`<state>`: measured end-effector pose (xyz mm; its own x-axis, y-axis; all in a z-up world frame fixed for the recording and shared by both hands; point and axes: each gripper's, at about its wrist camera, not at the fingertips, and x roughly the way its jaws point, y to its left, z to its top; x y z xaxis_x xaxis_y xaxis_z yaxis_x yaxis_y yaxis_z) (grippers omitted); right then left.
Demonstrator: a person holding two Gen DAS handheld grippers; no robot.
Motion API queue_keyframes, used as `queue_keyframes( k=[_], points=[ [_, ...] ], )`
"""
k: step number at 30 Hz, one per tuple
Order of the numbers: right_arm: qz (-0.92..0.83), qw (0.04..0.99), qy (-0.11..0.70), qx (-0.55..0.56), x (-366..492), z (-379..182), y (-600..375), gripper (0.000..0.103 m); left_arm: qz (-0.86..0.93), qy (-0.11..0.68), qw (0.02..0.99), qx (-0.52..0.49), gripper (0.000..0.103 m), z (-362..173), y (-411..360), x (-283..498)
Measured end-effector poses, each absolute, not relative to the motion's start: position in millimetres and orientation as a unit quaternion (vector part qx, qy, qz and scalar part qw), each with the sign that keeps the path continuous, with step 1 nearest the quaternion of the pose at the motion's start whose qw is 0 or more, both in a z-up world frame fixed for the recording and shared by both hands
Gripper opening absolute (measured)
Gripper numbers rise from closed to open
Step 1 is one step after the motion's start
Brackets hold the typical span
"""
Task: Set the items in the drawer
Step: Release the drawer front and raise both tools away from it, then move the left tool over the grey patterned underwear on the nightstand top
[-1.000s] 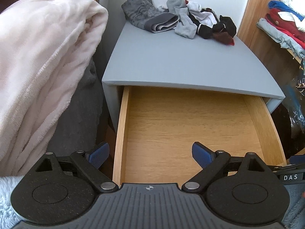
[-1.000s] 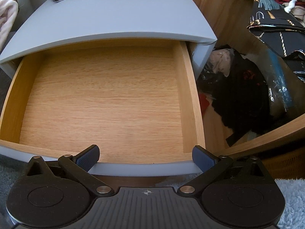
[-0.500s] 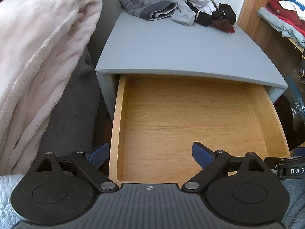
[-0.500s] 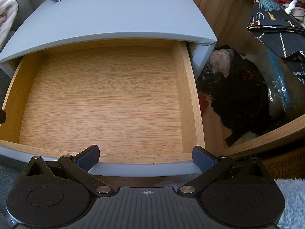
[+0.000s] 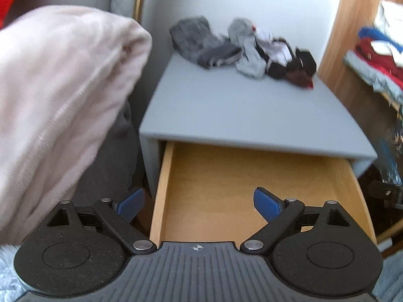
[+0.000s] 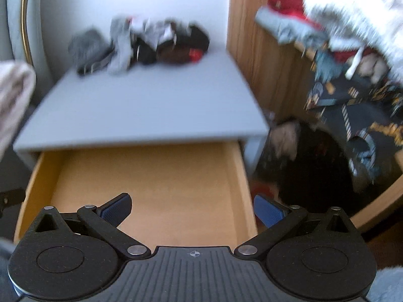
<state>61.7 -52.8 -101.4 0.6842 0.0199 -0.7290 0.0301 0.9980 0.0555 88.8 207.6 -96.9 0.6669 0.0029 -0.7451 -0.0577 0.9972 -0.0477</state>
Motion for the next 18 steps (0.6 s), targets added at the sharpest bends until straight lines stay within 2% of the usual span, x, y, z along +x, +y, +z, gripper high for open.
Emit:
queue_keyframes(
  k=[7, 18],
  points=[
    [0.011, 0.952, 0.304, 0.037, 62, -78, -66, 0.103, 0.035, 0.365, 0.930, -0.031, 0.095, -85, 205, 95],
    [0.015, 0.967, 0.242, 0.081, 90, -57, -78, 0.103, 0.014, 0.304, 0.952, 0.002, 0.095, -53, 186, 116]
  ],
)
